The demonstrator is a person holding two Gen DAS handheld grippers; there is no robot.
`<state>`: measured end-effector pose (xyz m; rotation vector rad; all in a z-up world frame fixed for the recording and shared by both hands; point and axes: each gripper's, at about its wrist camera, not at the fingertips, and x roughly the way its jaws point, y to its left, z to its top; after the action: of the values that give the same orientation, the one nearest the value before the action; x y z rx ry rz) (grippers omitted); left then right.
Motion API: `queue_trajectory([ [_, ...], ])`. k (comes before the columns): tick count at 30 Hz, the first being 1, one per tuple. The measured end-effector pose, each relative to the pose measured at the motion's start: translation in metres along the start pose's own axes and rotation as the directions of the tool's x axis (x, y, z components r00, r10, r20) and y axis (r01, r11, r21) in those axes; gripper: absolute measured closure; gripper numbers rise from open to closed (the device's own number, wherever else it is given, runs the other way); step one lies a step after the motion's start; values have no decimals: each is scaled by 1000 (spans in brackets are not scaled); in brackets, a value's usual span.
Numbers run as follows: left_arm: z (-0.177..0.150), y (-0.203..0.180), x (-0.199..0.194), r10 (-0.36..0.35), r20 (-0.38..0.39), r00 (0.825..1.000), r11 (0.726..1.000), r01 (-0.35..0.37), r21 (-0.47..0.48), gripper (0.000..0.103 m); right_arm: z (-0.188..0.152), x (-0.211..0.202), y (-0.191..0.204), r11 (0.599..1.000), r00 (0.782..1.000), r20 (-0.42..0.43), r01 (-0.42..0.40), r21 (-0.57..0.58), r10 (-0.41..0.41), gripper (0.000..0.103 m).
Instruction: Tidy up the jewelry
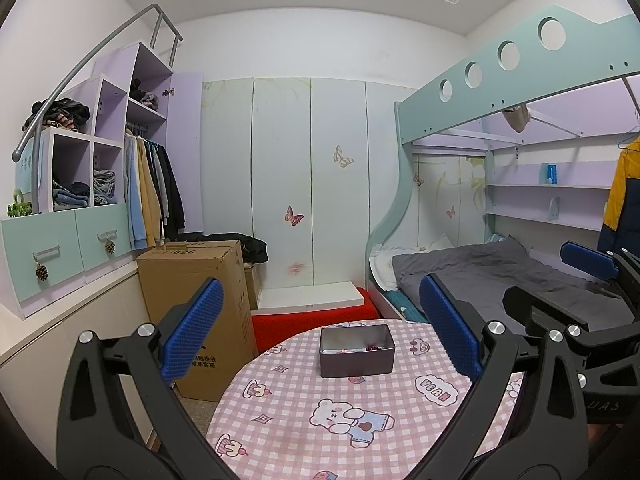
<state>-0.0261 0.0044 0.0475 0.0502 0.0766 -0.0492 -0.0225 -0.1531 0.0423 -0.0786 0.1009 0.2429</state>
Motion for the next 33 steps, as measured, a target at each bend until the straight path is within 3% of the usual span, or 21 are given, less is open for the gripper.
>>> queue_trajectory([
  [33,-8,-2,4,-3,-13,1000,1000,3,4,7,-6,2,0,1000,1000,-12,0,6,0,12],
])
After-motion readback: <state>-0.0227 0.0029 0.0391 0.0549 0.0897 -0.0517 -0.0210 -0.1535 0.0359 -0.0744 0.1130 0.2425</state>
